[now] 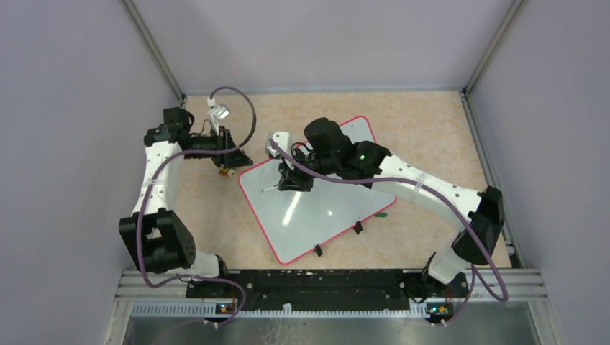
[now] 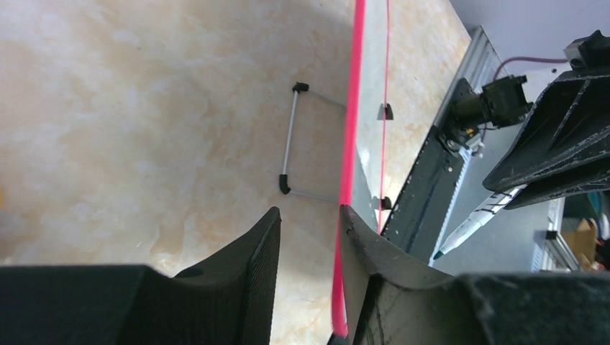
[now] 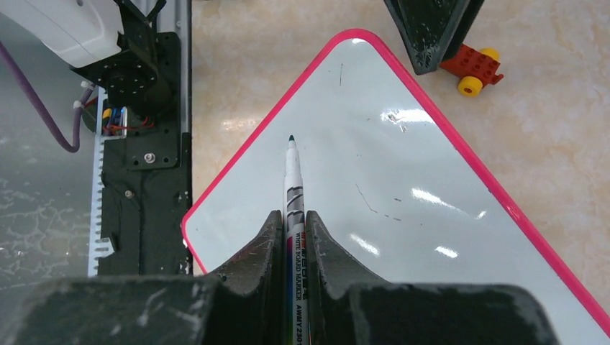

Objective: Write a sentence on the whiteboard
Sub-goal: Hold the whiteboard on the whiteboard stand.

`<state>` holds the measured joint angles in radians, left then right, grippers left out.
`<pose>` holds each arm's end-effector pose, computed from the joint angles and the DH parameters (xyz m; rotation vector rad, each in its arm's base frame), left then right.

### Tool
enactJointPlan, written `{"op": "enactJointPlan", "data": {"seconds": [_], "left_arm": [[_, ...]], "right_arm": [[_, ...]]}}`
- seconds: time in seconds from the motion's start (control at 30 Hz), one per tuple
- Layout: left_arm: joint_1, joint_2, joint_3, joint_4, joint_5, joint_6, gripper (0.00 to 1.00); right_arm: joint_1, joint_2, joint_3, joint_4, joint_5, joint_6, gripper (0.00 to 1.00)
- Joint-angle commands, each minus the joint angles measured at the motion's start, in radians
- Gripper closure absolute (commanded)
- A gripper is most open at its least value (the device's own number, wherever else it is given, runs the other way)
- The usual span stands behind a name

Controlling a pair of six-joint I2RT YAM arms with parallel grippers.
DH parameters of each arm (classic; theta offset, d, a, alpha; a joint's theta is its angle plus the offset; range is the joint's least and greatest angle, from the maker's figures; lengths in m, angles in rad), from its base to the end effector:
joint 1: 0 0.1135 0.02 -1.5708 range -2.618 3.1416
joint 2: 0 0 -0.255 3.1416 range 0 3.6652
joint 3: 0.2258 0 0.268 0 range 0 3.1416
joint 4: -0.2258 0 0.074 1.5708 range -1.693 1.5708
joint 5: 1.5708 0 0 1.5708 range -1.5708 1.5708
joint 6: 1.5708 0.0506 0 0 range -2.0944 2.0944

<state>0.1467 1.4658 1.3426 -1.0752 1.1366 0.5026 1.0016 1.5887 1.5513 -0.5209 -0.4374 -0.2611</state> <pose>0.2981 -0.0024 0.3058 0.6442 2.0997 -1.1887 0.1919 0.3396 0.3552 -1.5088 1.6069 0.8922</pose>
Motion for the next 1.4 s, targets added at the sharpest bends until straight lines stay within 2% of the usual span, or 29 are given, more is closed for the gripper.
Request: {"op": "enactJointPlan", "data": {"seconds": [0.0, 0.37, 0.67, 1.1, 1.37], "left_arm": [[0.028, -0.081, -0.023, -0.020, 0.042, 0.040, 0.58], [0.030, -0.109, -0.078, -0.011, 0.061, 0.050, 0.58], [0.030, -0.099, -0.113, 0.021, 0.083, 0.044, 0.59], [0.019, -0.072, -0.110, 0.018, 0.089, 0.048, 0.76], [0.016, -0.068, -0.105, 0.024, 0.087, 0.039, 0.81]], "right_arm": [[0.012, -0.022, 0.047, 0.012, 0.020, -0.005, 1.00], [0.012, 0.016, 0.097, 0.014, 0.039, 0.027, 1.00], [0.011, 0.004, 0.074, 0.022, 0.037, 0.051, 1.00], [0.011, 0.049, 0.107, 0.039, 0.042, 0.077, 1.00], [0.012, 0.066, 0.131, 0.024, 0.023, 0.077, 1.00]]}}
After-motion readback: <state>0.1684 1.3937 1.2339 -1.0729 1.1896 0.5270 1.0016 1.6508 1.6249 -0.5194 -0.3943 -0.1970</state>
